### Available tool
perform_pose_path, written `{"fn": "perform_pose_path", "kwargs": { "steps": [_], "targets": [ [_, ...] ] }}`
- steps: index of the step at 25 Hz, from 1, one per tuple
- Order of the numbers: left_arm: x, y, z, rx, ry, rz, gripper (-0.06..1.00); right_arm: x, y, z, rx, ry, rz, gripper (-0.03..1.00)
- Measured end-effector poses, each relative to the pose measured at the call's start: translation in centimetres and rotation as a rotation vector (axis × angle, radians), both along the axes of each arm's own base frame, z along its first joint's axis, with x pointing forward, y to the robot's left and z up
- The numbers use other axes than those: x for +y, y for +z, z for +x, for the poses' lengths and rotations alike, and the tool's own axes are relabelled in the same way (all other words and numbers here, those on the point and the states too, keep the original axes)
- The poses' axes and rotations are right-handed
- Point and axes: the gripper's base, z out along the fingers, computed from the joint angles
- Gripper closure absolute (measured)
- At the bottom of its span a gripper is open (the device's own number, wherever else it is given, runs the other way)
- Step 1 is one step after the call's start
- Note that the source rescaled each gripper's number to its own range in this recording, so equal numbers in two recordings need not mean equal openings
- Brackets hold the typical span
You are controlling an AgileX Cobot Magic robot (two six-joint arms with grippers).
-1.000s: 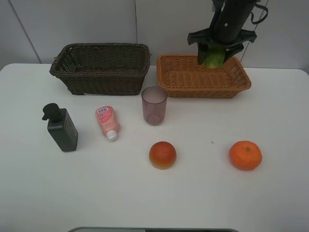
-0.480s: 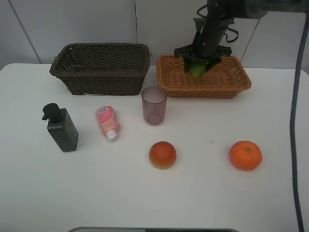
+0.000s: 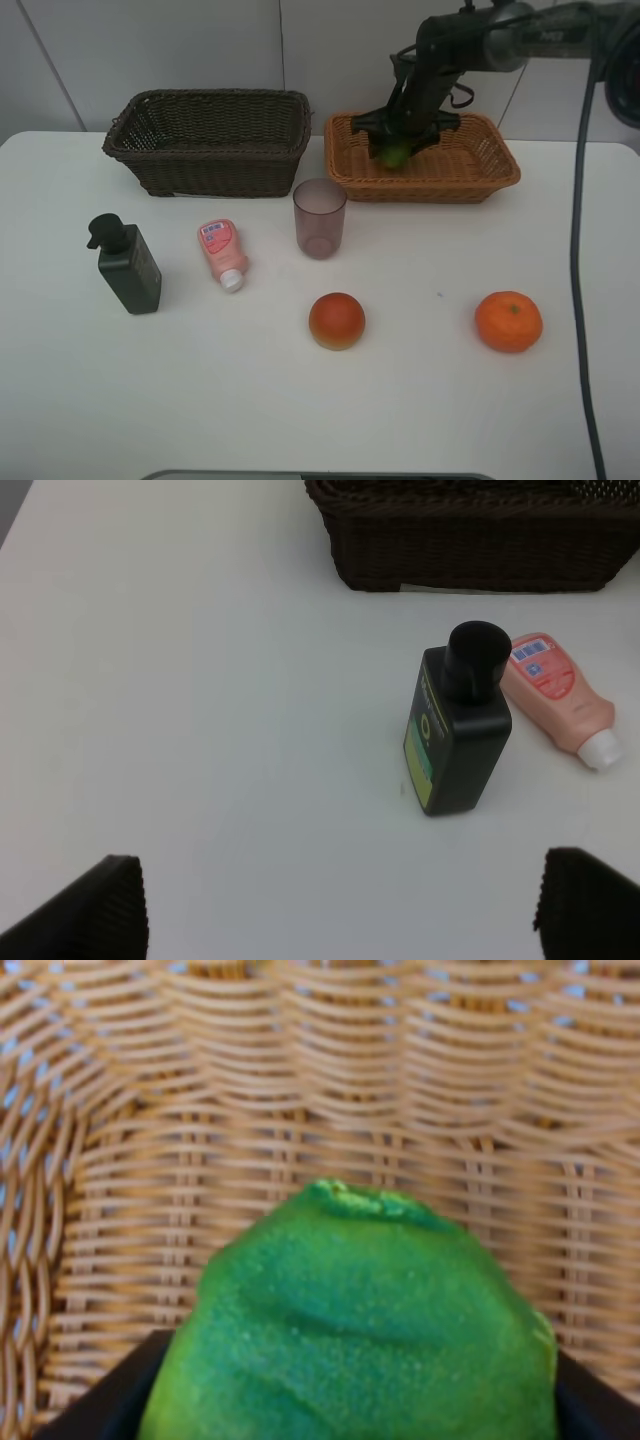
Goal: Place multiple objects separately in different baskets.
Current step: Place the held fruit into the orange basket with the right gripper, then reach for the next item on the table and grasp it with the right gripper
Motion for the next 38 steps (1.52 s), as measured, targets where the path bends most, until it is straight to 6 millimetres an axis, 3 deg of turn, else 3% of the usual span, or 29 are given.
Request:
{"fn": "perform_pose_path", "kwargs": {
  "steps": [3, 5, 9, 11, 15, 20, 25, 30, 33, 34, 38],
  "targets": [
    [0.0, 0.0, 0.0, 0.000, 0.000, 0.000, -0.06, 0.0, -0.2, 0.1, -0.005, 0.002, 0.002, 0.90],
    [0.0, 0.0, 0.0, 0.000, 0.000, 0.000, -0.06, 0.0, -0.2, 0.1, -0.009, 0.003, 0.002, 0.79],
    [0.0, 0.0, 0.0, 0.000, 0.000, 0.000, -0.06, -0.1, -0.2, 0.2, -0.018, 0.011, -0.016, 0.21],
    [0.0, 0.0, 0.0, 0.000, 0.000, 0.000, -0.06, -0.1, -0.2, 0.2, -0.016, 0.010, -0.016, 0.08],
    [0.0, 0.0, 0.0, 0.000, 0.000, 0.000, -0.06, -0.2, 1.0, 0.0, -0.018, 0.007, -0.017, 0.02],
    [0.0, 0.0, 0.0, 0.000, 0.000, 0.000, -0.06, -0.4, 5.6, -1.1, -0.034, -0.002, -0.016, 0.02],
    [0.0, 0.0, 0.0, 0.000, 0.000, 0.000, -0.06, -0.1, 9.0, -3.5, -0.007, 0.007, -0.024, 0.02],
    [0.0, 0.0, 0.0, 0.000, 0.000, 0.000, -0.06, -0.2, 10.3, -6.9, 0.041, 0.018, -0.007, 0.02],
    [0.0, 0.0, 0.0, 0.000, 0.000, 0.000, -0.06, -1.0, 10.9, -9.4, 0.066, 0.020, -0.010, 0.02],
    [0.0, 0.0, 0.0, 0.000, 0.000, 0.000, -0.06, -1.0, 10.9, -9.4, 0.066, 0.020, -0.010, 0.02],
    [0.0, 0.0, 0.0, 0.000, 0.000, 0.000, -0.06, -2.5, 10.9, -13.2, 0.105, 0.022, -0.022, 0.01]
  ]
}}
